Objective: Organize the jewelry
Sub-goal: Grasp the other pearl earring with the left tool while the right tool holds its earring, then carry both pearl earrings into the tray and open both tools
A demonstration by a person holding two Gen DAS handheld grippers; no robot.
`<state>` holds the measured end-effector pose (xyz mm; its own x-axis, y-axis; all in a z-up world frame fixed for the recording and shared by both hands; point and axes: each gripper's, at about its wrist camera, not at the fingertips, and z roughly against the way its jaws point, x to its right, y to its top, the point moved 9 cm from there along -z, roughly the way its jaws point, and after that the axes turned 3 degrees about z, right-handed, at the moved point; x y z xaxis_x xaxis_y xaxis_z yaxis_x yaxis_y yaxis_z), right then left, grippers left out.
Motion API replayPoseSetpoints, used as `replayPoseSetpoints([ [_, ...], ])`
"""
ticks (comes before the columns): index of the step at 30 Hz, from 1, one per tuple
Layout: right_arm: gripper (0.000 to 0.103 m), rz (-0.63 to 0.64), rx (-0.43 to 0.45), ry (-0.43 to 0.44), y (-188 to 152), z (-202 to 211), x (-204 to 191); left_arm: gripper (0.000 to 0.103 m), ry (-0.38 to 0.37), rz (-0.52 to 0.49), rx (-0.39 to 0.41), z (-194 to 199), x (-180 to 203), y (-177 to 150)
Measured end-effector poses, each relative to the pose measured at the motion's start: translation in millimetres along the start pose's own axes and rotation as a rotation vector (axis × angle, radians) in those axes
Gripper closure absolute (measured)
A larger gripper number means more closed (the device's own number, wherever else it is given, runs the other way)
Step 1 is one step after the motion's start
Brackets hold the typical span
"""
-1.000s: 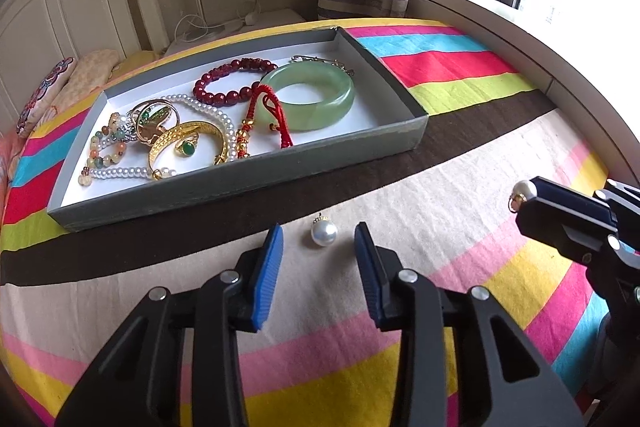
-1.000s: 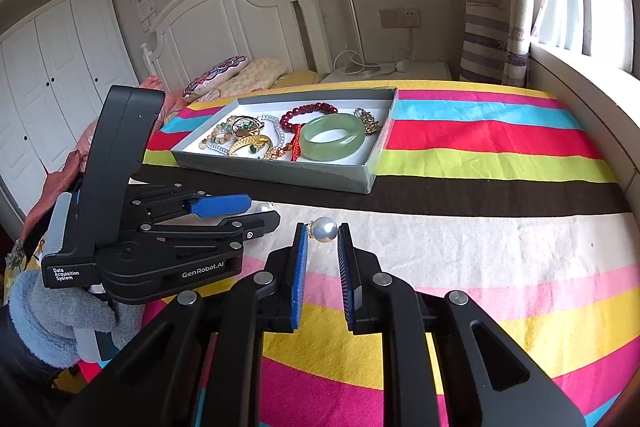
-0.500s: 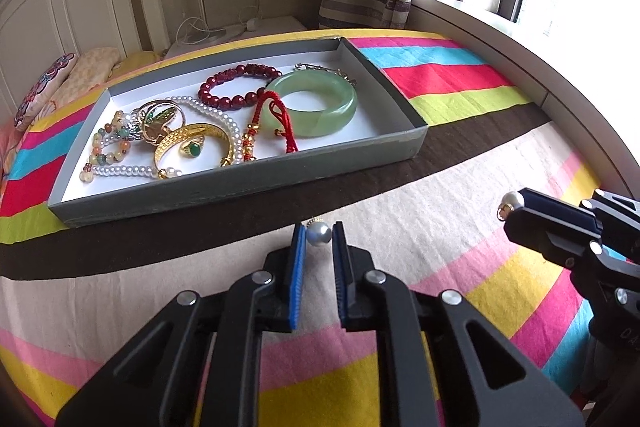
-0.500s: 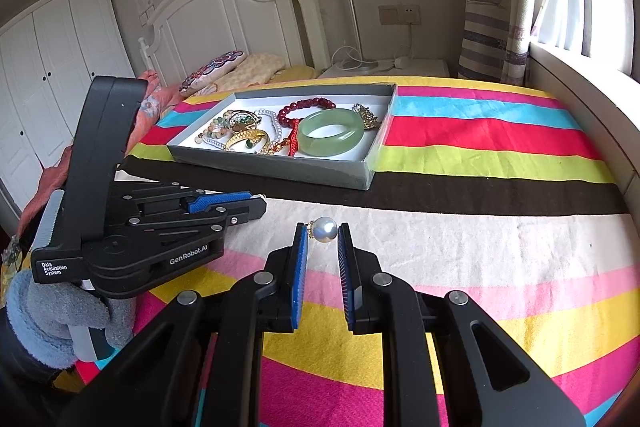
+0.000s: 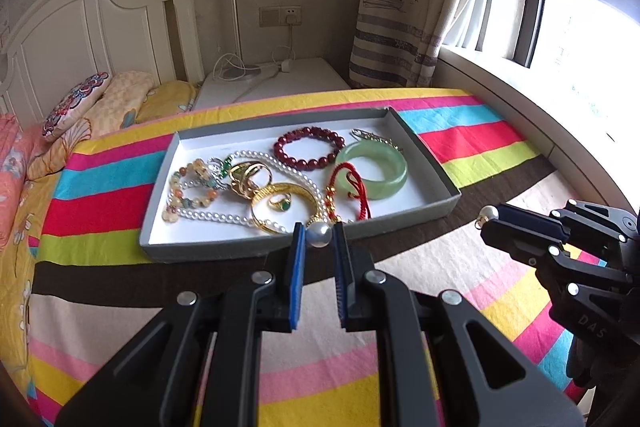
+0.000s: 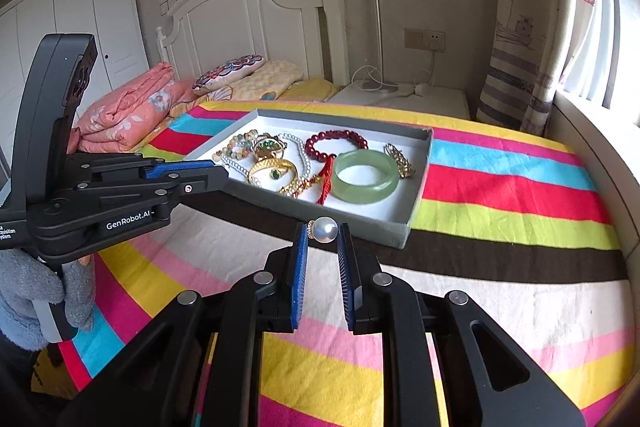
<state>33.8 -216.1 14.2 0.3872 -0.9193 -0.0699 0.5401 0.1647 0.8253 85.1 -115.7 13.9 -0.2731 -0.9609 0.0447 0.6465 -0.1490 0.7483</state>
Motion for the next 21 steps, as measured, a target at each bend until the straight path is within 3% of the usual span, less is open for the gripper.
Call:
replayPoseSetpoints([
  [10,0.087,0.037,0.025,0.037,44.1,-30.5,-7.5,0.090,0.034,0.020,0.031,-11.2,-21.1,46.5],
  [21,0.087,0.069,-0.023,0.017,76.9,-87.5,7.1,0.090,-0.002,0.066,0.000,-58.9,-31.0,84.8],
])
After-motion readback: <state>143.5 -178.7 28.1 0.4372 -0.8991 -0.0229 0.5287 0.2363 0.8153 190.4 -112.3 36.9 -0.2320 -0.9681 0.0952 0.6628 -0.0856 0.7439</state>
